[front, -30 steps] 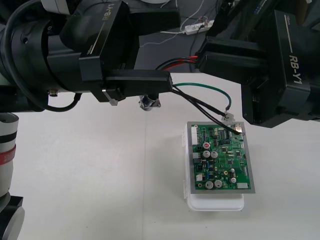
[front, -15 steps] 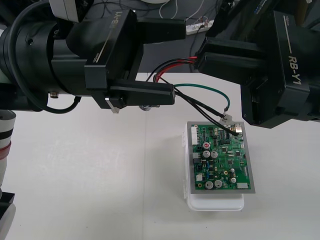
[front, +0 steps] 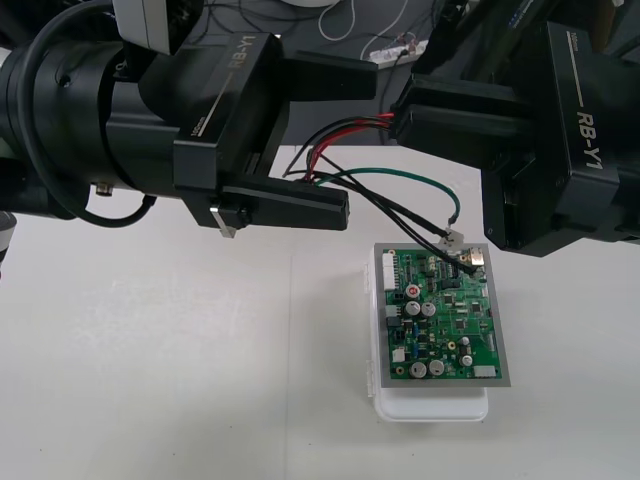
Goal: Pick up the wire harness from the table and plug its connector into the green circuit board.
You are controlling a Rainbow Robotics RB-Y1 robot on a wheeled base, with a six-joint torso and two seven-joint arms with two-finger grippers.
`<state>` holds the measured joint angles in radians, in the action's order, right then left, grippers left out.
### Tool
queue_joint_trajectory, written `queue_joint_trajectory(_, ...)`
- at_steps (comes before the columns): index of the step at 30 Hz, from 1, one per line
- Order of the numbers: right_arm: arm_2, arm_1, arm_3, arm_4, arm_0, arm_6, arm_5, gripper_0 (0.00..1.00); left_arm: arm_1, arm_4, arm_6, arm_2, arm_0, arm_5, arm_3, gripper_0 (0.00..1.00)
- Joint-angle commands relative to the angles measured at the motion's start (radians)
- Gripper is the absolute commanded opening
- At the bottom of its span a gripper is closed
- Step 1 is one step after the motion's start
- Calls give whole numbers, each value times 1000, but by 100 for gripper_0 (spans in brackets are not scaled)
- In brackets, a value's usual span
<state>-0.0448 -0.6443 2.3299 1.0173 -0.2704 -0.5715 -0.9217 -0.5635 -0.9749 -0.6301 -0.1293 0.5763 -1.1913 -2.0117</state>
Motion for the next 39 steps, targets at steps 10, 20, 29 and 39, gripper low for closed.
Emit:
queue_joint_trajectory(10, 16, 12, 19, 4, 8, 36, 12, 0, -19, 16, -59, -18, 63, 78, -5, 100)
queue_joint_trajectory(20, 16, 11, 19, 4, 8, 35, 12, 0, -19, 16, -74, -26, 77, 81, -5, 74)
queue_joint_trajectory(29, 16, 11, 19, 3, 8, 35, 12, 0, -18, 4, -88, -27, 97, 81, 2, 56)
queue_joint_trajectory(39, 16, 14, 19, 4, 8, 36, 11, 0, -18, 2, -91, -33, 99, 87, 5, 36)
